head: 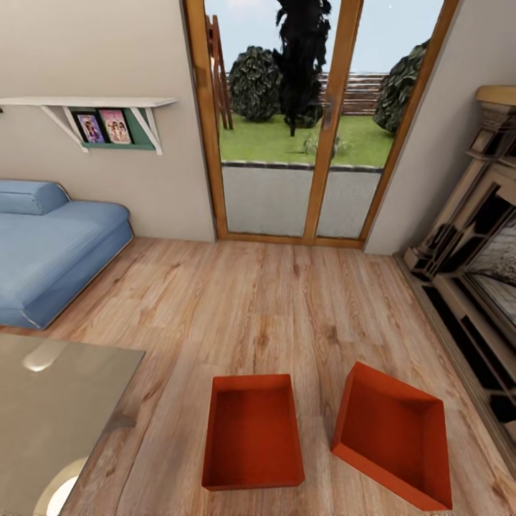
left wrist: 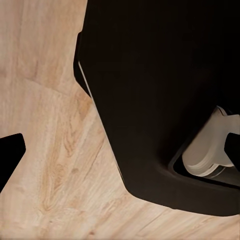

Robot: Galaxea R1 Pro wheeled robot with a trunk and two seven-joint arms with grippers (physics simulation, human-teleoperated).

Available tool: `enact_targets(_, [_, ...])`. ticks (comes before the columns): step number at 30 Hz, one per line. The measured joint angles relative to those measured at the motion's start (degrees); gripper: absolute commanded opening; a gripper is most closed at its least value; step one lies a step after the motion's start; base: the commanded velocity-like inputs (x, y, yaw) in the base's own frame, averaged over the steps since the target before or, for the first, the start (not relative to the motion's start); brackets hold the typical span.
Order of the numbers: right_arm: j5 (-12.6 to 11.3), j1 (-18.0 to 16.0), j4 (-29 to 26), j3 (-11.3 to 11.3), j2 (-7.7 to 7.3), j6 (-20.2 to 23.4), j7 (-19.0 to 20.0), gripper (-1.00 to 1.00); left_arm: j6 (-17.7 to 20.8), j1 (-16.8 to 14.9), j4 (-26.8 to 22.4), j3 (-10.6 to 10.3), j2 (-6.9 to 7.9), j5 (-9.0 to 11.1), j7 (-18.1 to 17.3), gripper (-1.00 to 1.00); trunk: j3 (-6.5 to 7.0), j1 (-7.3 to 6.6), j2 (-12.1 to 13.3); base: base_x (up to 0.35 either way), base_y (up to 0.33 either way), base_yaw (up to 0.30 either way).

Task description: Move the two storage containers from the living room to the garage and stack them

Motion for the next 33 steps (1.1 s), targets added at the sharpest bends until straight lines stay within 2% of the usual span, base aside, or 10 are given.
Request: enact_targets(33, [0.00, -0.02, 0.00, 0.00, 0.00, -0.07, 0.00, 1.00, 0.00, 0.00, 0.00, 0.00, -0.05, 0.00, 0.00, 1.00, -3.04, 0.00, 0.00, 0.000, 0.000, 0.000])
